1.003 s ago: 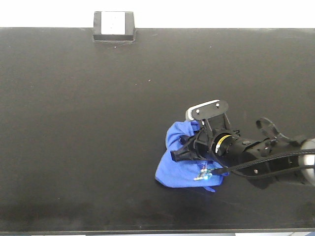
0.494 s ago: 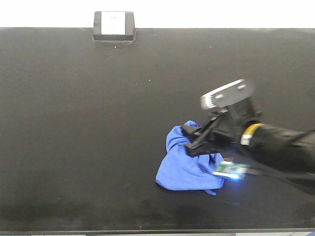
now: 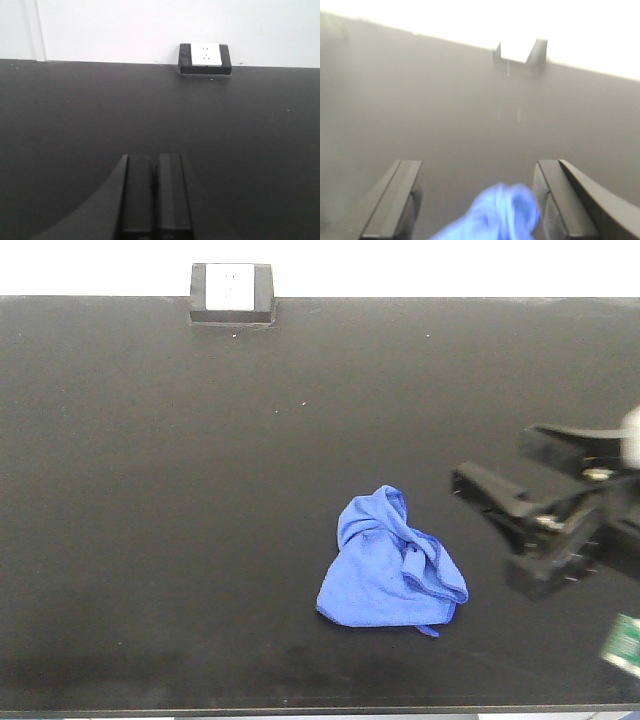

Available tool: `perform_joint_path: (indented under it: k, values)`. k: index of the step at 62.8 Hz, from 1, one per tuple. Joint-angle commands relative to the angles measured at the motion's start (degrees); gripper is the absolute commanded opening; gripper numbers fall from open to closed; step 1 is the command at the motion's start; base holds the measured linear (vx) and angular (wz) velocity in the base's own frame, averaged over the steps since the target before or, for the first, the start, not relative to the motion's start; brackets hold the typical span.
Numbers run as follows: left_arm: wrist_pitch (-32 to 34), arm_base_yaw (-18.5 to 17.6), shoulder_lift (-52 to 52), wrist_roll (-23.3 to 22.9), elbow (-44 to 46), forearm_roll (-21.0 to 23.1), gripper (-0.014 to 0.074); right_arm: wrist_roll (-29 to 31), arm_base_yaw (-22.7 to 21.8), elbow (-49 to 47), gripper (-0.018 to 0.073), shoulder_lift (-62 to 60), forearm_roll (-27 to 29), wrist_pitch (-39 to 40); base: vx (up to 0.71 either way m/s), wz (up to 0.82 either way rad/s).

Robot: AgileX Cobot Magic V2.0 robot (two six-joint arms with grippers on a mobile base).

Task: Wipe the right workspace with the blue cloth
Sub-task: 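Open the right gripper, release the cloth, and lift away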

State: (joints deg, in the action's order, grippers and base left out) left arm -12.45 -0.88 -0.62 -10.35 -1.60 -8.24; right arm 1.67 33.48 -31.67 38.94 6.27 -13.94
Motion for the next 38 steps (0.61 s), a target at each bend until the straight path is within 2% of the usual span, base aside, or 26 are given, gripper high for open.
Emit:
perform_joint_path:
  k: [1,7,13,19,31,38]
  values:
    - [4.7,0.3,-0.8,-0.5,-1.7,-0.1,-0.0006,0.7,-0.2,-1.4,0.0523,-2.1,-0.4,3.9,0.00,0.00]
    - [4.7,0.3,-0.8,-0.5,-1.7,-0.1,-0.0006,1.1,-0.3,-1.4,0.0519,-3.6,-1.4,3.9,0.00,0.00]
    - [4.7,0.3,-0.8,-0.5,-1.7,-0.1,-0.0006,1.3,-2.3,-1.4,0.0473,-5.3,-7.3,3.6,0.00,0.00]
    - [4.7,0.3,-0.8,-0.5,-1.7,-0.1,-0.0006,0.7,-9.1,-0.4,0.0353,-8.0,-8.6,3.2,0.00,0.00]
    - [4.7,0.3,-0.8,-0.5,-1.7,-0.1,-0.0006,0.9,-26.0,8.7,-0.0003,-17.8,-11.1,4.8,0.00,0.00]
    - [4.7,0.3,-0.8,-0.5,-1.7,-0.1,-0.0006,1.4,-33.6,16.2,-0.0011,-25.2,-11.3,4.8,0.00,0.00]
